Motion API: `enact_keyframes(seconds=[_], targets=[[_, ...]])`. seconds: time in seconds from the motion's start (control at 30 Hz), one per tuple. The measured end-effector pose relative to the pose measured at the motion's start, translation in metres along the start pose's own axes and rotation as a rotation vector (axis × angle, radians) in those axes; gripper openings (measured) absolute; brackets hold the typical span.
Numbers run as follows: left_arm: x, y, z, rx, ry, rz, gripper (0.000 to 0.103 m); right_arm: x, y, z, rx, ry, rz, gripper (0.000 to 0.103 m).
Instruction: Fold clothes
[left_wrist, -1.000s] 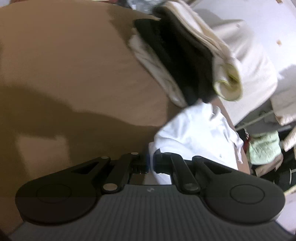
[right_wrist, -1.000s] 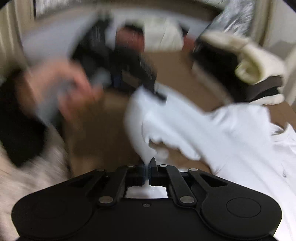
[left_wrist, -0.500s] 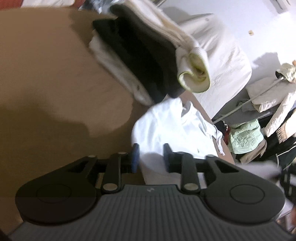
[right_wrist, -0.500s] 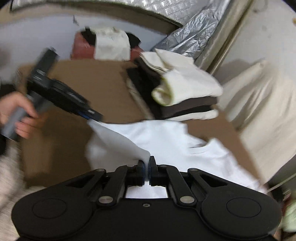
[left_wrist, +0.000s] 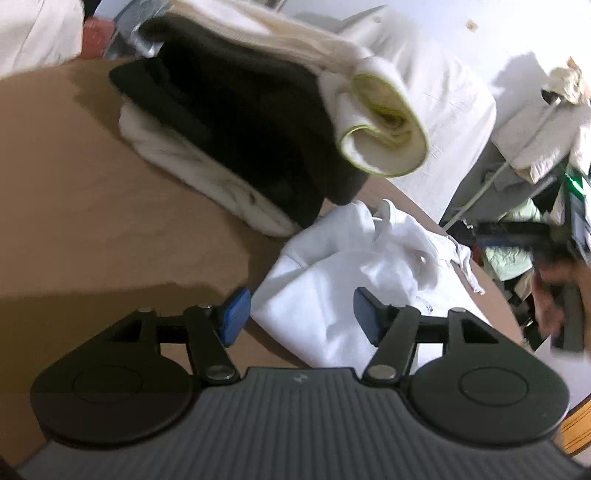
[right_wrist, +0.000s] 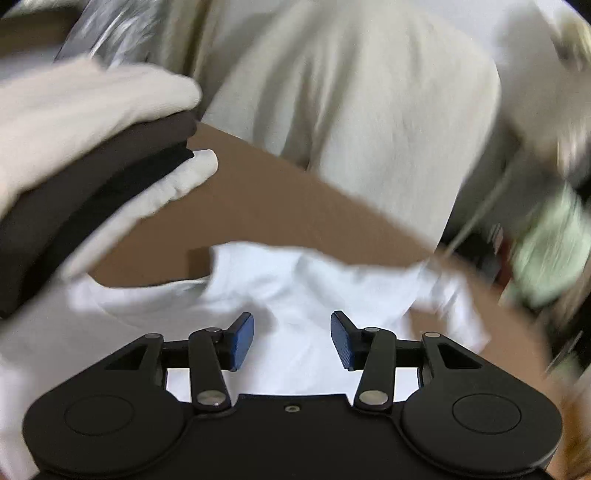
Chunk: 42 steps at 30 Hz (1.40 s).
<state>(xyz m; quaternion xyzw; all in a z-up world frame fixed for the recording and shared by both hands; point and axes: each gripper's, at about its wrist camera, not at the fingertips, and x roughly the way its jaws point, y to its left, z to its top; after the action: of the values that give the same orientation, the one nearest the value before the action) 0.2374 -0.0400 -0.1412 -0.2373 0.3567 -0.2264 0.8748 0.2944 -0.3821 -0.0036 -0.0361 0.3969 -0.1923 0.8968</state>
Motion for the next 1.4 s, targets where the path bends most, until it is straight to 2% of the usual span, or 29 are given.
enact_keyframes(seconds=[0.17, 0.23, 0.27, 0.33, 0.43, 0.47, 0.5, 0.53, 0.57, 0.67, 0.7, 0.73, 0.77, 0.8, 0.83, 0.87, 0.93, 1.0, 1.07, 1.13, 1.23, 1.3, 1.33, 1.4], targets=[[0.015, 0.010, 0.002, -0.075, 0.062, -0.005, 0.070, -0.045, 0.010, -0.068, 0.057, 0.027, 0.444, 0.052], [0.022, 0.015, 0.002, -0.131, 0.100, -0.014, 0.071, -0.062, 0.022, -0.101, 0.024, 0.055, 0.584, 0.052], [0.025, 0.020, 0.000, -0.167, 0.120, -0.027, 0.073, -0.068, 0.029, -0.116, 0.001, 0.067, 0.627, 0.053], [0.034, 0.032, -0.006, -0.251, 0.164, -0.058, 0.076, -0.074, 0.044, -0.140, -0.027, 0.073, 0.645, 0.053], [0.043, 0.040, -0.006, -0.320, 0.147, -0.094, 0.079, -0.073, 0.064, -0.159, -0.073, 0.061, 0.637, 0.053], [0.044, 0.040, -0.004, -0.323, 0.136, -0.105, 0.073, -0.070, 0.070, -0.161, -0.085, 0.049, 0.633, 0.053], [0.045, 0.039, -0.002, -0.325, 0.125, -0.115, 0.059, -0.069, 0.075, -0.163, -0.091, 0.034, 0.626, 0.053], [0.044, 0.036, -0.001, -0.310, 0.122, -0.112, 0.000, -0.066, 0.079, -0.162, -0.096, 0.017, 0.607, 0.053], [0.042, 0.033, 0.001, -0.294, 0.118, -0.109, 0.003, -0.063, 0.083, -0.161, -0.103, -0.001, 0.584, 0.053], [0.035, 0.022, 0.006, -0.216, 0.093, -0.092, 0.003, -0.048, 0.091, -0.161, -0.148, -0.038, 0.489, 0.051], [0.032, 0.019, 0.007, -0.207, 0.088, -0.092, 0.003, -0.040, 0.092, -0.162, -0.175, -0.039, 0.463, 0.042], [0.030, 0.016, 0.009, -0.199, 0.084, -0.090, 0.003, -0.037, 0.095, -0.164, -0.207, -0.045, 0.443, 0.023], [0.027, 0.016, 0.010, -0.206, 0.082, -0.085, 0.003, -0.038, 0.095, -0.166, -0.214, -0.054, 0.449, 0.010], [0.023, 0.015, 0.011, -0.212, 0.078, -0.079, 0.003, -0.040, 0.095, -0.169, -0.213, -0.062, 0.464, 0.010], [0.013, 0.015, 0.015, -0.209, 0.059, -0.066, 0.003, -0.046, 0.089, -0.169, -0.174, -0.063, 0.522, 0.010], [0.001, 0.015, 0.019, -0.194, 0.044, -0.041, 0.003, -0.056, 0.078, -0.168, -0.094, -0.062, 0.625, 0.011], [-0.019, 0.012, 0.023, -0.166, 0.024, -0.006, 0.003, -0.074, 0.056, -0.168, -0.006, -0.071, 0.754, 0.011], [-0.030, 0.009, 0.018, -0.149, 0.023, 0.005, 0.003, -0.086, 0.042, -0.173, -0.016, -0.062, 0.831, 0.011], [-0.021, 0.007, 0.007, -0.149, 0.094, 0.072, 0.003, -0.083, 0.045, -0.181, -0.084, -0.036, 0.822, 0.011], [-0.005, 0.011, -0.002, -0.145, 0.179, 0.136, 0.004, -0.073, 0.057, -0.189, -0.127, 0.004, 0.766, 0.011], [0.002, 0.028, -0.007, -0.239, 0.201, 0.116, 0.007, -0.062, 0.066, -0.196, -0.084, 0.031, 0.722, 0.012], [0.000, 0.042, -0.008, -0.319, 0.191, 0.076, 0.012, -0.061, 0.064, -0.195, -0.067, 0.029, 0.717, 0.012], [-0.001, 0.048, -0.008, -0.355, 0.184, 0.057, 0.020, -0.060, 0.064, -0.195, -0.059, 0.028, 0.714, 0.012], [-0.006, 0.049, -0.003, -0.357, 0.145, 0.032, 0.025, -0.060, 0.062, -0.195, -0.038, 0.024, 0.699, 0.011]])
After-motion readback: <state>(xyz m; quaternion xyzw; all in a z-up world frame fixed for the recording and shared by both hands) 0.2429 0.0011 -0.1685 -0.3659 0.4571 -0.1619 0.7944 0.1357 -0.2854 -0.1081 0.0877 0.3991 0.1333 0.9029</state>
